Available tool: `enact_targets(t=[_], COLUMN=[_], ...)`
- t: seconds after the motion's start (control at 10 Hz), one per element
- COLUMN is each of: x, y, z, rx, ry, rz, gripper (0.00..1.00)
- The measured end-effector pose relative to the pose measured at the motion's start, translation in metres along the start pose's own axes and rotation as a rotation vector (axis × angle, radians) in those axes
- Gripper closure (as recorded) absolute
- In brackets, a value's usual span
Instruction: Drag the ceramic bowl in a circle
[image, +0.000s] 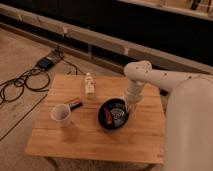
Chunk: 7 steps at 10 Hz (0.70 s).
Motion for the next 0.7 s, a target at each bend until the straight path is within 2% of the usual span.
enact_targets(t=[0.2, 0.4, 0.6, 0.7], x=[0.019, 0.038, 0.043, 0.038], y=[0.013, 0.042, 0.072, 0.085], z=[0.002, 0.007, 0.013, 0.017], rx=[-0.006, -0.021, -0.033, -0.036], ry=[0.025, 0.06, 0.082, 0.086], rz=[-0.044, -0.12, -0.188, -0.212], gripper=[0.92, 0.92, 0.92, 0.92])
